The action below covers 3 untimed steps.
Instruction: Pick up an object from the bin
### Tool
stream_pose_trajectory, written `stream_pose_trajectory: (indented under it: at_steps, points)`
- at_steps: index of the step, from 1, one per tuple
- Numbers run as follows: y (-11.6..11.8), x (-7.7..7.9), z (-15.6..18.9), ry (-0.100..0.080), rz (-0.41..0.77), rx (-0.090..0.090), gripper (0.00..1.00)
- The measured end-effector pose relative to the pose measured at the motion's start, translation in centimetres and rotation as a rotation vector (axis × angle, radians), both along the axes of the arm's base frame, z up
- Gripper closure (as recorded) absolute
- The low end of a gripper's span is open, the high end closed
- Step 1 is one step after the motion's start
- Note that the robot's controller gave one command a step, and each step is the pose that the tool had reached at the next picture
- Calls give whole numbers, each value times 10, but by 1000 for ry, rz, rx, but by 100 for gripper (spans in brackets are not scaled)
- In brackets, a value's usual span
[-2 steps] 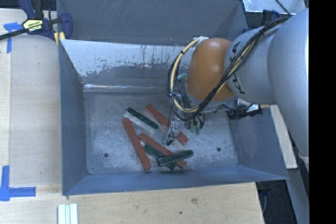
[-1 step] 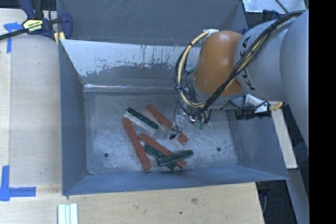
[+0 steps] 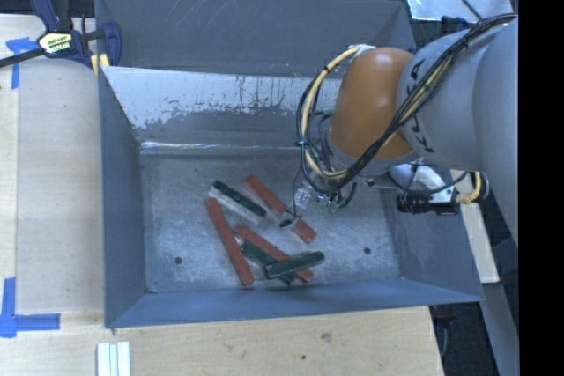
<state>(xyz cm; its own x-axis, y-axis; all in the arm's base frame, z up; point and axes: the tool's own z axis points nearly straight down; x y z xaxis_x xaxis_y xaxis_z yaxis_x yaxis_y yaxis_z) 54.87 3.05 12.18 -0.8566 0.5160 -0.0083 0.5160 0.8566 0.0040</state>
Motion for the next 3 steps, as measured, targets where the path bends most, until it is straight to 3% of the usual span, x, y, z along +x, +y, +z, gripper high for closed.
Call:
stream_pose_trajectory:
  at_steps: [1,2,3]
  points:
    - [-2,-5,-55,12,-42,0,0]
    - [-2,-4,-54,9,-41,0,0]
    - [-2,-3,-52,5,-39,1,100]
